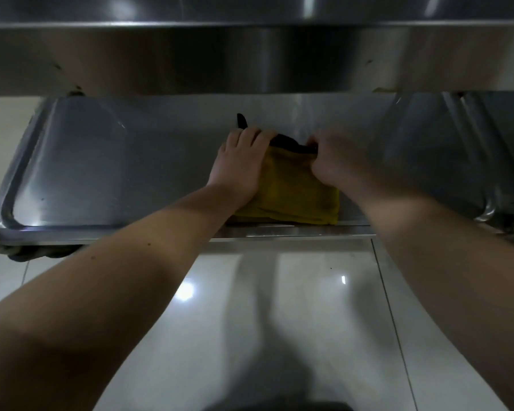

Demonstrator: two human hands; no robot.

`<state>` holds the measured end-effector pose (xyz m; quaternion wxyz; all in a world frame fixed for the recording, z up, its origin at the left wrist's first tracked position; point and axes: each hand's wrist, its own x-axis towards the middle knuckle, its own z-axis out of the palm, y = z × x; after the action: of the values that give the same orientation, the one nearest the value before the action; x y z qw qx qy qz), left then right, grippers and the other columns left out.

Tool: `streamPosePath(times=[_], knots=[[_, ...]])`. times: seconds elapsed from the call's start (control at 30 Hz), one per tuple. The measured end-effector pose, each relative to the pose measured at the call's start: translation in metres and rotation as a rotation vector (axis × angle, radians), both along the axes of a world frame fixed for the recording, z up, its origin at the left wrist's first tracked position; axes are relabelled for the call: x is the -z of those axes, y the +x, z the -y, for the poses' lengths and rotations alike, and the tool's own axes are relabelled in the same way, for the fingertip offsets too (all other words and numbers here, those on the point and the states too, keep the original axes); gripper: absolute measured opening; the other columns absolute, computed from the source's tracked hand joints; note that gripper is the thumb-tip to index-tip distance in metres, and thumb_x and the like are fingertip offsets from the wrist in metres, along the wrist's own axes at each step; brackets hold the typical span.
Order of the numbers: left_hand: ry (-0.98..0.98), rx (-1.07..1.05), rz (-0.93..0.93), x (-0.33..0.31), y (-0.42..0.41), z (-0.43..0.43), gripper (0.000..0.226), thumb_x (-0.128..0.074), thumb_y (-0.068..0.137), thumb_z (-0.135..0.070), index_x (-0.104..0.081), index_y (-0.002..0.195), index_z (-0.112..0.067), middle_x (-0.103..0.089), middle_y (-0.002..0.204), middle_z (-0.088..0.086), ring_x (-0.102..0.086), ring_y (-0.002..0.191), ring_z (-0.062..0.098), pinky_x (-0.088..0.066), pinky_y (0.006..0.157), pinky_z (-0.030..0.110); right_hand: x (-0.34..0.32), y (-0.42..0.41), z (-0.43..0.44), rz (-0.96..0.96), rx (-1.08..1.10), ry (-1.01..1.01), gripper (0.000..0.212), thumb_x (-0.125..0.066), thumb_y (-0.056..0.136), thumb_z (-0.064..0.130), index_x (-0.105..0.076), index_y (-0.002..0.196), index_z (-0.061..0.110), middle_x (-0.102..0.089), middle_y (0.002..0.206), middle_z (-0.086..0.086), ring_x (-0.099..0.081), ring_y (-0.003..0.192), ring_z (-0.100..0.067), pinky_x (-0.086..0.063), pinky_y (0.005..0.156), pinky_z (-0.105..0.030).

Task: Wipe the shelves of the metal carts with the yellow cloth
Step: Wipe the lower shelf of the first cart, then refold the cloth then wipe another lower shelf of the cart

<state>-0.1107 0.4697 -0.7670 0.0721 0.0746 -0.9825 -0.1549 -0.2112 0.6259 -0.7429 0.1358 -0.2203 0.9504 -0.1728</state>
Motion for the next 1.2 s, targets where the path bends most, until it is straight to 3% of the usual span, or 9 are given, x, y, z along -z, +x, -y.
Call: streamPosePath(times=[0.13,0.2,0.33,0.43,0.63,0.77,0.9,1.1,1.2], knots=[[-0.237,0.094,-0.005,-0.030,0.003,0.000,0.070,-0.059,0.091,-0.021,-0.026,0.152,-0.028,-0.030,0.154,0.009,-0.029,0.135,0.036,-0.031,0.106,0.052,-0.020,0.032,-0.023,-0.165,-0.174,-0.092,0.031,-0.056,0.089,0.005,-0.060,0.118,0.015,-0.055,0.116,-0.006,-0.048,0.112,-0.026,-0.036,0.085,-0.030],[-0.299,0.196,0.040,-0.048,0.004,-0.001,0.056,-0.058,0.093,-0.025,-0.040,0.145,-0.027,-0.035,0.153,0.007,-0.032,0.134,0.036,-0.027,0.105,0.052,-0.030,0.044,-0.034,-0.184,-0.217,-0.063,0.027,-0.056,0.090,0.007,-0.059,0.115,0.015,-0.055,0.116,-0.005,-0.045,0.112,-0.027,-0.039,0.087,-0.036],[-0.381,0.317,-0.063,-0.065,0.036,-0.010,0.029,-0.053,0.084,-0.027,-0.065,0.108,-0.017,-0.063,0.112,0.006,-0.048,0.114,0.032,-0.027,0.093,0.045,-0.039,0.075,-0.059,-0.281,-0.315,-0.100,0.020,-0.069,0.082,0.009,-0.064,0.102,0.008,-0.061,0.101,-0.013,-0.053,0.098,-0.038,-0.040,0.075,-0.039],[-0.481,0.330,-0.030,-0.062,0.071,-0.023,0.026,-0.050,0.081,-0.022,-0.068,0.099,-0.014,-0.065,0.098,0.009,-0.057,0.100,0.034,-0.025,0.091,0.045,-0.036,0.099,-0.074,-0.308,-0.354,-0.089,0.025,-0.076,0.075,0.007,-0.066,0.098,0.007,-0.063,0.096,-0.014,-0.056,0.093,-0.040,-0.047,0.075,-0.043],[-0.535,0.421,-0.020,-0.045,0.108,-0.029,0.016,-0.073,0.069,-0.008,-0.063,0.082,-0.014,-0.058,0.073,0.006,-0.060,0.079,0.031,-0.045,0.078,0.039,-0.023,0.110,-0.083,-0.410,-0.544,-0.041,0.032,-0.079,0.065,0.008,-0.063,0.092,0.010,-0.063,0.093,-0.010,-0.051,0.090,-0.033,-0.046,0.073,-0.041],[-0.486,0.446,0.044,-0.055,0.110,-0.026,0.027,-0.073,0.059,0.001,-0.063,0.083,-0.010,-0.057,0.071,0.010,-0.058,0.070,0.032,-0.050,0.070,0.037,-0.030,0.108,-0.076,-0.413,-0.694,0.035,0.030,-0.079,0.059,0.006,-0.063,0.084,0.009,-0.061,0.083,-0.008,-0.058,0.080,-0.033,-0.038,0.075,-0.040],[-0.442,0.385,0.191,-0.101,0.123,-0.029,0.034,-0.071,0.051,-0.001,-0.066,0.084,-0.008,-0.060,0.071,0.010,-0.062,0.069,0.033,-0.053,0.068,0.037,-0.083,0.116,-0.071,-0.317,-0.654,0.081,0.033,-0.081,0.057,0.008,-0.062,0.084,0.009,-0.061,0.084,-0.009,-0.057,0.077,-0.033,-0.046,0.066,-0.037],[-0.225,0.155,0.390,-0.209,0.188,-0.041,0.041,-0.052,0.076,-0.003,-0.056,0.117,-0.011,-0.059,0.109,0.008,-0.056,0.104,0.032,-0.038,0.094,0.041,-0.185,0.177,-0.055,-0.188,-0.573,0.006,0.035,-0.081,0.057,0.002,-0.064,0.087,0.009,-0.061,0.084,-0.008,-0.043,0.084,-0.024,-0.033,0.076,-0.034],[-0.115,-0.062,0.378,-0.274,0.229,-0.032,0.040,-0.070,0.057,0.001,-0.064,0.094,-0.013,-0.060,0.087,0.005,-0.058,0.084,0.030,-0.032,0.082,0.039,-0.251,0.208,-0.036,-0.096,-0.552,-0.036,0.037,-0.081,0.057,-0.001,-0.065,0.089,0.010,-0.062,0.085,-0.005,-0.043,0.086,-0.021,-0.035,0.077,-0.033]])
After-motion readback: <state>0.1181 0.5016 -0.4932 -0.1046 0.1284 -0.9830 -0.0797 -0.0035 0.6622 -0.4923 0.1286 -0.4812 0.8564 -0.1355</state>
